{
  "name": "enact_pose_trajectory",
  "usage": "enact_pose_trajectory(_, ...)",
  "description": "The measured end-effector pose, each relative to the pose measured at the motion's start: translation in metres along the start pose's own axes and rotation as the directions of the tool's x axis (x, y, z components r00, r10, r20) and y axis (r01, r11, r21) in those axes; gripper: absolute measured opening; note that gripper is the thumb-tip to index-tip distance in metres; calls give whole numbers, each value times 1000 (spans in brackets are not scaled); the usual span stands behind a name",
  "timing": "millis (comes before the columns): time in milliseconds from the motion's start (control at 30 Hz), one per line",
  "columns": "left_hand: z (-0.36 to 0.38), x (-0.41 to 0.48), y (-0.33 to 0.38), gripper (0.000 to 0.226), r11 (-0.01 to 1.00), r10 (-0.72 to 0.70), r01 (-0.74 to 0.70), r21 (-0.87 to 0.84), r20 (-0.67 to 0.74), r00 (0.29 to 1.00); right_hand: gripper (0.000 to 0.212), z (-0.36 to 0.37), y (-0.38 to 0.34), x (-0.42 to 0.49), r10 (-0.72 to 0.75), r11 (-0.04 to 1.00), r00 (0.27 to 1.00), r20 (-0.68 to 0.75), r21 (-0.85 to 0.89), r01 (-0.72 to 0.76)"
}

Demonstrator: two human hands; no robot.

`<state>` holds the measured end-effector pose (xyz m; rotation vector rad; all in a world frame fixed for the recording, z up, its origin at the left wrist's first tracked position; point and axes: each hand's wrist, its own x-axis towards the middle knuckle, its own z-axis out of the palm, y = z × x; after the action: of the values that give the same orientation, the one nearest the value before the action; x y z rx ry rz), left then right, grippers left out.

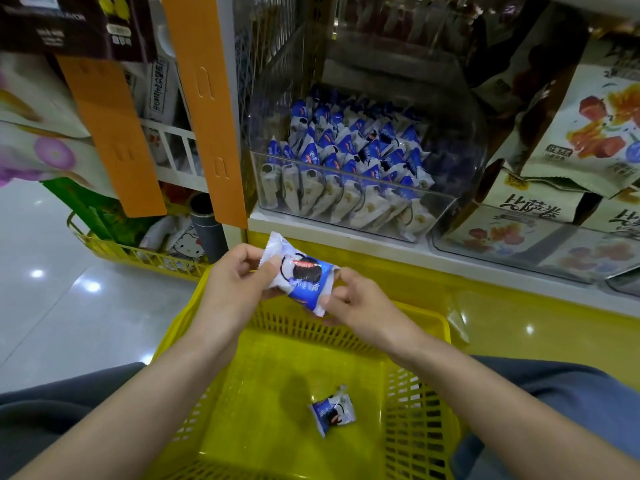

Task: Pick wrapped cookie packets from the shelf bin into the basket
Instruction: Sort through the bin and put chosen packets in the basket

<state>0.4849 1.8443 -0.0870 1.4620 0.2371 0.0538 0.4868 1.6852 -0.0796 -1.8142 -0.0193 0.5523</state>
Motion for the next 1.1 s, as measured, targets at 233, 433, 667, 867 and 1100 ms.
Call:
enact_pose_trajectory(233,0,2,-1,20,968,78,-129,213,234,969,24,-3,-6,3,-232,970,970,-76,-87,226)
enact_pose_trajectory(433,3,-1,-3,23,961,97,-163,225,280,955,20,1,-6,1,-317,946,940,-125,-118,303)
enact_pose_trajectory(667,-4,-1,1,16,994,-106,109,-23,96,990,4,-1,-11,-1,-64,996,996,65,73,59)
enact_pose_trajectory(867,-2,-2,1,12,973,-167,152,171,75,983,14,-14,-14,1,-87,994,987,-136,53,95)
enact_pose_trajectory(1100,2,-13,-13,54,605,169,-405,685,387,907,18,-9,-2,-1,-321,886,943,-90,-382,265)
